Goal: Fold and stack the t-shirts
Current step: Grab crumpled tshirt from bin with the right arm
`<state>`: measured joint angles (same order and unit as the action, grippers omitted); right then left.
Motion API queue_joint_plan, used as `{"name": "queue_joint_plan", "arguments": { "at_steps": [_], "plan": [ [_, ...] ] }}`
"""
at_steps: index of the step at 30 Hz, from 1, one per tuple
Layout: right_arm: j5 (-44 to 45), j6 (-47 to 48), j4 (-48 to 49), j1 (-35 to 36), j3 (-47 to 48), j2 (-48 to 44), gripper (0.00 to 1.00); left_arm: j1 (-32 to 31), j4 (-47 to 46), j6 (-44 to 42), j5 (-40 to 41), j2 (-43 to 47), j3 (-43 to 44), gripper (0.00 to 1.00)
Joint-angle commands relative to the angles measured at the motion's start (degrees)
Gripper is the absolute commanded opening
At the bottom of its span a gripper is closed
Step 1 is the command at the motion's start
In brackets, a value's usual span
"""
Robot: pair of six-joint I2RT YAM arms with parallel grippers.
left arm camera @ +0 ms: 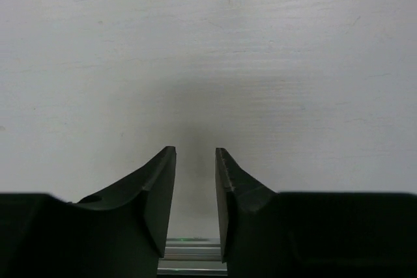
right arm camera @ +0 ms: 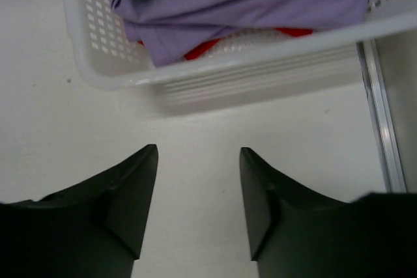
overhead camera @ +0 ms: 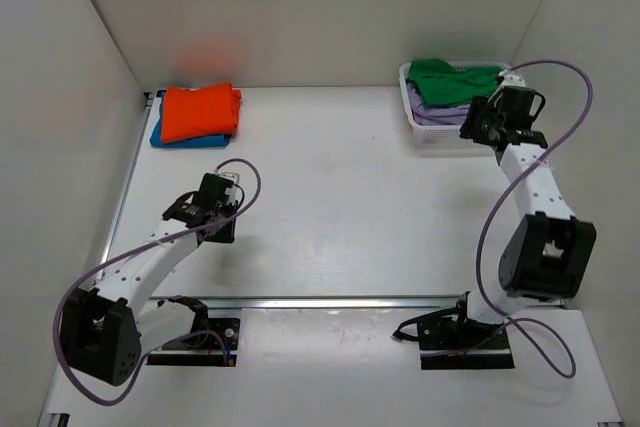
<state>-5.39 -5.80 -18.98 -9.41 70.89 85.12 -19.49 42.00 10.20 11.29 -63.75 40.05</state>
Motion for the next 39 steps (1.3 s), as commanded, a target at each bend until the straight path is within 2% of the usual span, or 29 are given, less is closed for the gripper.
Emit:
{"name": "queue_joint_plan", "arguments": {
  "at_steps": [1,2,3,6,10,14,16,20,23,24,25,26,28,29,30,33,39],
  "plan": [
    [-1.38,-0.96,7.38,0.18,8.19,8.53,0.53,1.63,-1.22,-0.09,0.4,4.42,-0.15,0.44],
    [-2.42,-0.96,7.03,-0.34,11.86,10.83,0.58,1.64,-1.13,-0.09,0.4,5.29,-0.32,0.5],
    [-2.43,-1.23,6.42,-0.43,16.25,14.94,0.63,2.6,-1.48,-0.09,0.31,6.17,-0.33,0.6],
    [-2.7,-0.26,4.84,-0.43,27.24,25.67,0.68,3.58,-1.66,0.0,0.31,7.84,-0.76,0.6],
    [-4.71,-1.13,2.29,0.35,39.3,38.07,0.73,1.3,-2.36,0.61,1.97,10.22,-1.12,0.61],
    [-4.37,-1.67,-1.4,1.67,55.2,48.45,0.82,1.29,-2.71,0.44,2.07,11.54,-1.29,0.6],
    [-3.23,-1.23,-5.17,2.55,67.39,56.87,0.86,1.82,-2.97,0.96,1.98,12.41,-1.47,0.61],
    [-4.45,-5.61,-2.81,1.94,65.69,59.36,0.87,2.52,-3.68,0.79,2.07,14.52,-1.99,0.63],
    [-6.21,-6.77,-6.58,1.5,71.04,62.7,0.85,1.82,-6.47,-0.08,2.33,17.33,-4.8,0.65],
    [-6.91,-7.11,-7.55,1.59,73.31,64.02,0.81,1.82,-6.23,-0.87,1.2,19.08,-4.72,0.65],
    [-7.18,-6.86,-7.39,1.67,73.51,64.2,0.64,2.17,-6.05,-0.97,0.23,20.75,-4.89,0.62],
    [-6.83,-7.11,-7.73,1.76,73.08,63.77,0.54,2.43,-6.49,-0.88,0.75,21.99,-5.16,0.6],
    [-6.39,-6.86,-7.65,2.37,73.51,63.41,0.15,3.66,-6.31,-0.8,0.93,24.63,-5.69,0.58],
    [-5.26,-6.68,-7.65,2.55,74.12,63.24,0.1,3.93,-6.66,-1.05,0.67,24.9,-5.77,0.56],
    [-5.07,-6.24,-7.56,2.73,74.39,62.8,0.0,3.93,-6.49,-1.06,0.75,25.33,-5.69,0.55],
    [-4.28,-6.59,-6.16,3.26,75.01,60.17,0.0,1.82,-6.23,-0.96,1.11,23.06,-5.25,0.55],
    [-4.19,-5.8,-5.28,3.43,75.18,51.47,0.0,2.08,-6.58,-1.23,0.14,23.14,-5.51,0.55]
  ]
}}
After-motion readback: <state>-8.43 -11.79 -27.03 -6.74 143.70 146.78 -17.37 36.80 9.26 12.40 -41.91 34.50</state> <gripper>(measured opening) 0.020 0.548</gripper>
